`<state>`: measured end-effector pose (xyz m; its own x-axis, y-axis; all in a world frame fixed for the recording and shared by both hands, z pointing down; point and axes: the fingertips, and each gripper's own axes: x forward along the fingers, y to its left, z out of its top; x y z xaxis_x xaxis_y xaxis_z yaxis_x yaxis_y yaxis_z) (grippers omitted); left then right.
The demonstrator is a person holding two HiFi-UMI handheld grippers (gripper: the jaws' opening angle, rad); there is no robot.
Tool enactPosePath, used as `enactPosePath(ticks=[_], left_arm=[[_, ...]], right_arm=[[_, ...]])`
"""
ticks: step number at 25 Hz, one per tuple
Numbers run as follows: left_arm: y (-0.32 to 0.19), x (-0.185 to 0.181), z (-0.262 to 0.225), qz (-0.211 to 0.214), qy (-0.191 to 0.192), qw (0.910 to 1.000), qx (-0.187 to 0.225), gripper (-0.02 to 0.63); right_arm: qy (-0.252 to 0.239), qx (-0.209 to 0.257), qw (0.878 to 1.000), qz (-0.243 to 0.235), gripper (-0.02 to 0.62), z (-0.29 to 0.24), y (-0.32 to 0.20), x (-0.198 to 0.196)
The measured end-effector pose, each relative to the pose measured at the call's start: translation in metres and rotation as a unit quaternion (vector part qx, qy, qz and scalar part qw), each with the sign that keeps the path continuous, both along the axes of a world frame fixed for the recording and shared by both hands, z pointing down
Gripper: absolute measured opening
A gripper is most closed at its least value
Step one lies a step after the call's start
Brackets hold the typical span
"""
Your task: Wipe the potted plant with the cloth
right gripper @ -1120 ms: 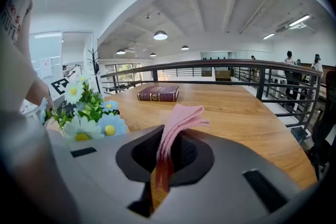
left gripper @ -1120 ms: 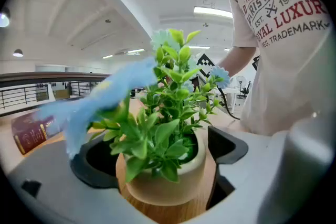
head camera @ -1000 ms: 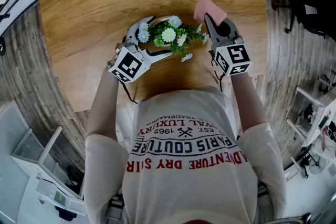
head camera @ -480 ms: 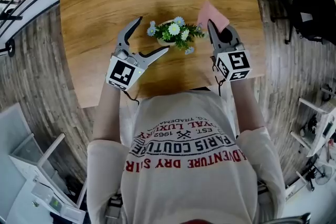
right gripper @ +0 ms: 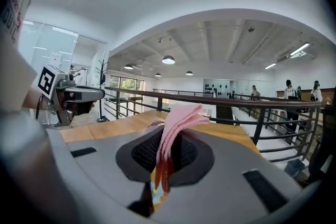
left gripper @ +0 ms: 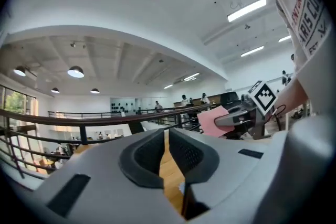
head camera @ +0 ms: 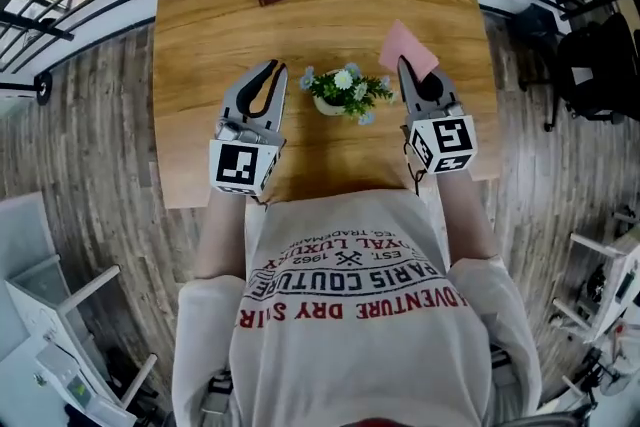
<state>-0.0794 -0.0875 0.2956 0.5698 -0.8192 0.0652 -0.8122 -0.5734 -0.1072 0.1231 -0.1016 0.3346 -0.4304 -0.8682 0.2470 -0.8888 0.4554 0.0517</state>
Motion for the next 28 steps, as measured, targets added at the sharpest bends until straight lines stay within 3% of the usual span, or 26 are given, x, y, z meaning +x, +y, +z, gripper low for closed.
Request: enactPosePath(ticks=[3, 6, 14, 28], left_arm=[[-0.003, -0.013, -0.003, -0.044, -0.014, 0.9989, 0.002, 0.02], [0.0, -0.018, -0.005, -0.059, -0.016, 0.998, -0.017, 0.017], [0.007, -0.016, -0.016, -0.039, -0.012, 0.9991, -0.014, 0.017], [0.007, -0.02, -0.011, -0.052, -0.014, 0.9979, -0.036, 0.017]], right_arm=[[0.002, 0.023, 1.0, -0.014, 0.037, -0.014, -0.004, -0.01], [0.001, 0.036, 0.999, -0.017, 0.035, -0.025, -0.001, -0.015], [0.004, 0.058, 0.998, -0.034, 0.035, -0.036, 0.002, -0.025], [0.013, 0.056, 0.997, -0.044, 0.035, -0.031, 0.011, -0.033]])
